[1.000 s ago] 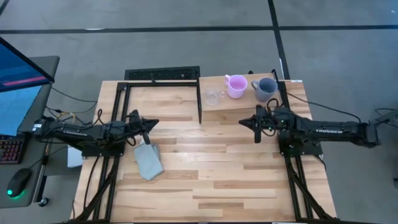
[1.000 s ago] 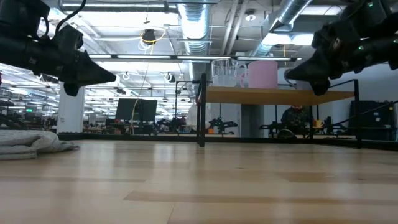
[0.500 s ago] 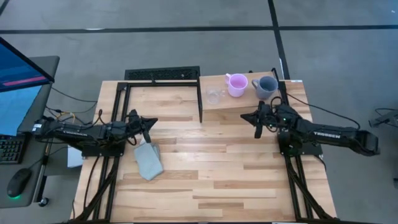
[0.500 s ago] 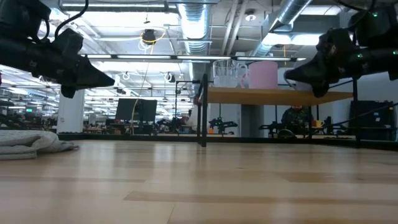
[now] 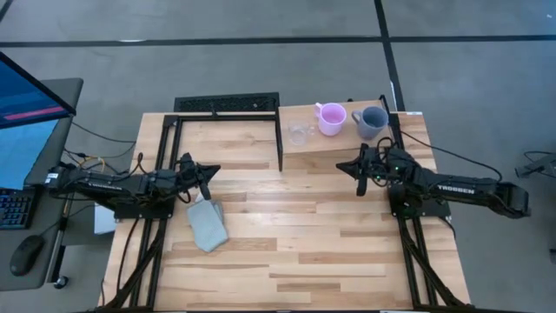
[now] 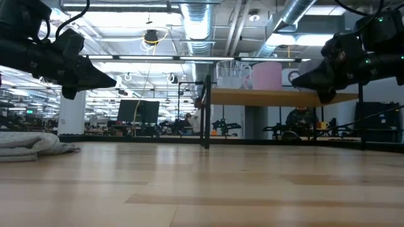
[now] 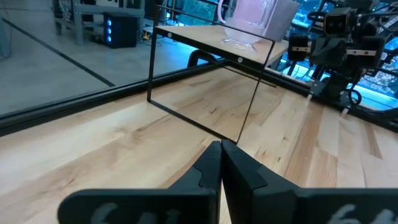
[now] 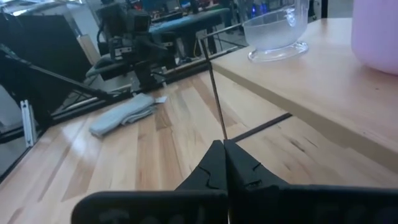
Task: Stack small to large cups/mugs on shelf
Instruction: Return to Home Position
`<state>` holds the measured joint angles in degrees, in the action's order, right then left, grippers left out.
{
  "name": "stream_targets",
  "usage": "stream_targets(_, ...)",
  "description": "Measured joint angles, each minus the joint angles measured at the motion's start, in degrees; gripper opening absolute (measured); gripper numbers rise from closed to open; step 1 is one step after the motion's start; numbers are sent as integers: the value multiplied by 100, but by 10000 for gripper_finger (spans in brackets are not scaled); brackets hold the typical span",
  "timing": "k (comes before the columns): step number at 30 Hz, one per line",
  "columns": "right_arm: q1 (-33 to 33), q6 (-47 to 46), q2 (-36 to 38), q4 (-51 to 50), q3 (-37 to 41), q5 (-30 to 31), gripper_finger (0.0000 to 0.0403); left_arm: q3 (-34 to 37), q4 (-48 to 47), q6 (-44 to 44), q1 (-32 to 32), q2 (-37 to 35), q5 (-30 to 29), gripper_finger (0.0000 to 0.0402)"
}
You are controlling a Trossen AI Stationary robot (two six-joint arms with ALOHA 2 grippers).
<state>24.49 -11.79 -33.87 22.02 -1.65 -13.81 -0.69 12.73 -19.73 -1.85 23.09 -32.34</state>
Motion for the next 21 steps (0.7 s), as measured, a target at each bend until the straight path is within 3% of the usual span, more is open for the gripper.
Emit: stream_targets(21,-2,-49,-2,116,129,163,4,2,-83,-20,0,0,-2,0)
